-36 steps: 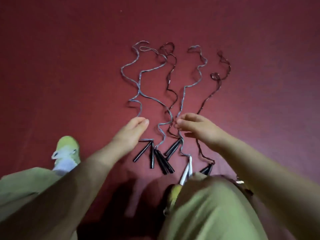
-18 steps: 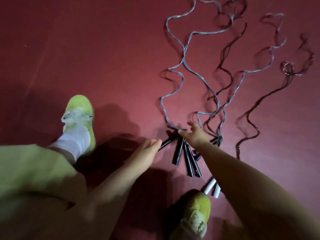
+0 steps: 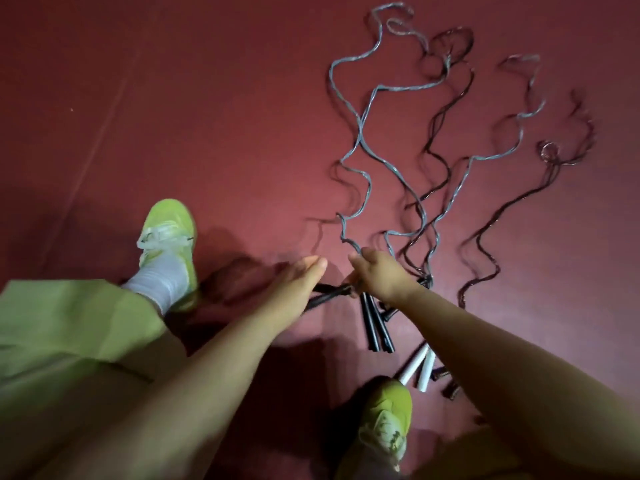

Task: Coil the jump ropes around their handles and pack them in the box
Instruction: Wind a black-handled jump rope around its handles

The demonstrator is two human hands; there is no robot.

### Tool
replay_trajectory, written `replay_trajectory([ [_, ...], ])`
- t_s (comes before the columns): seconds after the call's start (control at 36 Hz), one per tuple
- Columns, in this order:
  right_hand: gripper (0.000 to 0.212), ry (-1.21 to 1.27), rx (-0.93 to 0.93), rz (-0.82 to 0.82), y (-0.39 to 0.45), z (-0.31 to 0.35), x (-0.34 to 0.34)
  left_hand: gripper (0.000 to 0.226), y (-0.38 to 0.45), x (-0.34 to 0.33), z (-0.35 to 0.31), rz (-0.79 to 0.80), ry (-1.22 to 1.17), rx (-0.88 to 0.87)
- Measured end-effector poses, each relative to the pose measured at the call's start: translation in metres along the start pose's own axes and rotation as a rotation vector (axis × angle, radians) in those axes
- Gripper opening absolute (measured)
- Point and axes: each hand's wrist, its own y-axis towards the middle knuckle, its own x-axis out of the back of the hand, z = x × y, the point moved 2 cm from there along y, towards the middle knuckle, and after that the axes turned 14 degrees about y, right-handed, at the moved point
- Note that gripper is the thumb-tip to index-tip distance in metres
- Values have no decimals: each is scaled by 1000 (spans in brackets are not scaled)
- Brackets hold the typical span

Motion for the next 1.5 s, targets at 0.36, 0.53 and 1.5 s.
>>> replay_trajectory([
  [0.36,28,489,241,-66,-174,146,17,43,-134,73,-94,148,299,-401],
  [0.53,27,781,192,18,-223,155,0,16,-183,68,-98,282,207,-343],
  [1.5,80,189,461,139,-184,168,-6,38,-158,124,-130,218,-652,-232],
])
